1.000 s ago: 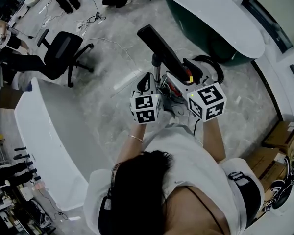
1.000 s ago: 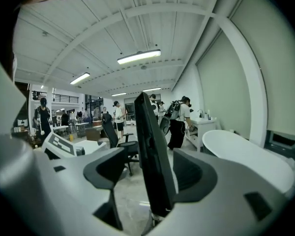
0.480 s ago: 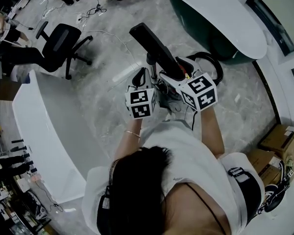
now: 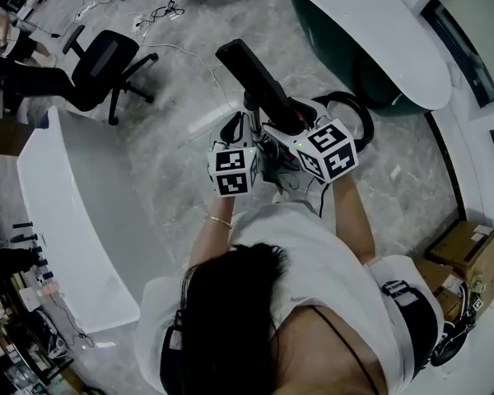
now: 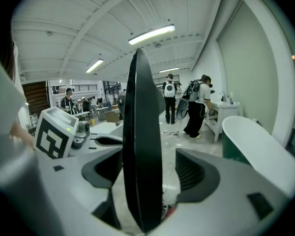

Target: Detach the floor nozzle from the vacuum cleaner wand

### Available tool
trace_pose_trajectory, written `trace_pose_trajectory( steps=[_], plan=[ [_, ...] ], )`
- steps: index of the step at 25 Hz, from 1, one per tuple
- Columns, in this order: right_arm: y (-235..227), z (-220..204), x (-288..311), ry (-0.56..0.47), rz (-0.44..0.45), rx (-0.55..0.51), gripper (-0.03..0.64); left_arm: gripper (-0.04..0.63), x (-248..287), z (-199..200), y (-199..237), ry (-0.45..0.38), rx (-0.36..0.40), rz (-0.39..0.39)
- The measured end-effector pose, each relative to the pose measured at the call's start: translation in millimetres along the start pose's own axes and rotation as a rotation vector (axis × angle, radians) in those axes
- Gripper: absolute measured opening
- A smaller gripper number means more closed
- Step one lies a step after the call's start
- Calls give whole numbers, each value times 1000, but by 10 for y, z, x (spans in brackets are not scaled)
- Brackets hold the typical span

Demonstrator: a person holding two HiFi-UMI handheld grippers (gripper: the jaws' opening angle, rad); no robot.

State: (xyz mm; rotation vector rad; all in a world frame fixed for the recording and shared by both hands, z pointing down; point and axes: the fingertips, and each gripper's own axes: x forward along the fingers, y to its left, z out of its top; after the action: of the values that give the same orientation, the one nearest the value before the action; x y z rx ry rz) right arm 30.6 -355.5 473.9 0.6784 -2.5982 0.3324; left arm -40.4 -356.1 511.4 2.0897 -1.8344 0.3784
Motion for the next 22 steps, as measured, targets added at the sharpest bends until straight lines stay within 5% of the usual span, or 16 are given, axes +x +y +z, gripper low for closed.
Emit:
trace_pose_trajectory(
  steps=[11,12,14,22],
  plan=[
    [71,-108,188,73,69,-7,323,6,72,-60,52,13,-4,18],
    [81,-111,189,80,76,-12,307,6,76,-63,49,14,-4,18],
    [90,-121,174,81,65,-47,147,6,79,-84,37,18,-6,15],
    [161,-141,190,113,88,-41,123,8,75,-146,60,31,-16,-3]
  ],
)
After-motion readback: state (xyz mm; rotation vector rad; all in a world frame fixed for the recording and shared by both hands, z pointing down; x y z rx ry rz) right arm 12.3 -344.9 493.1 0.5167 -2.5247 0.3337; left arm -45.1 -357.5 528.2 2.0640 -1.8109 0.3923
